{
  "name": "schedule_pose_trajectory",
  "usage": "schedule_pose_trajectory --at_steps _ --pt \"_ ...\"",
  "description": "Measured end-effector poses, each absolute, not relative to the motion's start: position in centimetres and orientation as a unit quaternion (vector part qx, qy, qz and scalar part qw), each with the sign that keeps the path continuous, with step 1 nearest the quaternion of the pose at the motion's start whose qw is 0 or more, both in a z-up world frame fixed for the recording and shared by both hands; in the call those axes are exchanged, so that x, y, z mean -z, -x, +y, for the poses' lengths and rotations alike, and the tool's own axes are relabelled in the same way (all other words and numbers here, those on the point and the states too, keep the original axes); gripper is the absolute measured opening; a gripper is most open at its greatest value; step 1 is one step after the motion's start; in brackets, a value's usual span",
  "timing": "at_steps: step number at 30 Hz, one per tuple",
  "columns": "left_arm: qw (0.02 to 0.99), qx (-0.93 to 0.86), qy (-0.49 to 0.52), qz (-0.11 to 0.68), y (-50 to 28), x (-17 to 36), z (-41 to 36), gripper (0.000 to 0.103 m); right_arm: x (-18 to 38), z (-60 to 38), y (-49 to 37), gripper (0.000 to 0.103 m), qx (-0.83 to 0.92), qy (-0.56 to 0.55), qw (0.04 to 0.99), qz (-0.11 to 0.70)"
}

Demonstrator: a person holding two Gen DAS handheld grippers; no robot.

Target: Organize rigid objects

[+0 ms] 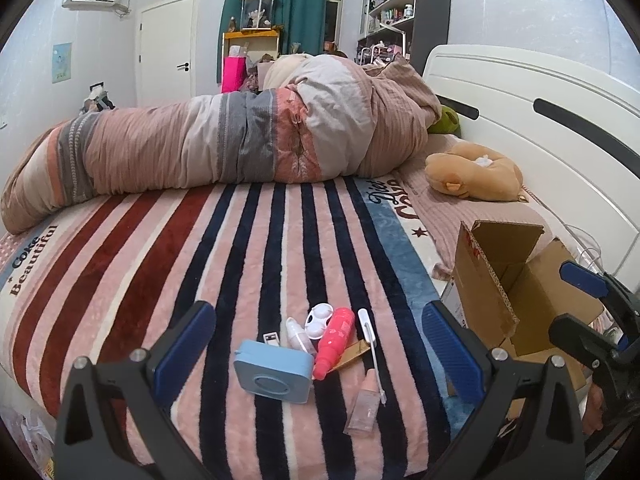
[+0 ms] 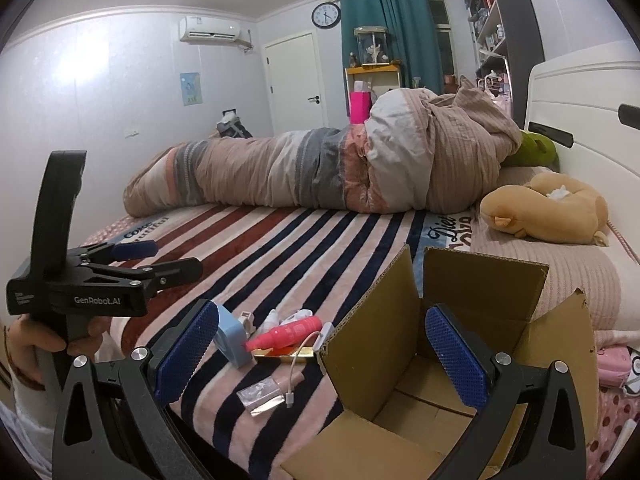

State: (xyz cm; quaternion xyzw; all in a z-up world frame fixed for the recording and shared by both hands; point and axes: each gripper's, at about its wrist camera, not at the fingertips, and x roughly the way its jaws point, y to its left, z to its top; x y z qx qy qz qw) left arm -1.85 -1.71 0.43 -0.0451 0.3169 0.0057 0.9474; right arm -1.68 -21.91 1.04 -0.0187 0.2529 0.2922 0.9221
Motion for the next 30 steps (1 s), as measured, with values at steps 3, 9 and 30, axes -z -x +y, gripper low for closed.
schedule_pose_trajectory --at_steps 3,9,30 --pt "0.949 -0.003 0.048 0.313 2.0 -0.5 -1.4 0.102 -1.2 -21.6 1.9 0.103 -0.281 0.03 0.926 0.25" --pt "0.952 0.006 0.059 0.302 2.4 -0.3 0.4 0.103 -2.2 -19.8 2.6 0.103 -0.273 0.059 0.933 0.229" --pt "0.944 -0.042 0.106 0.311 3.0 4.9 13.4 0.102 11.8 -2.1 -4.2 0.046 -0.424 0.145 0.791 0.416"
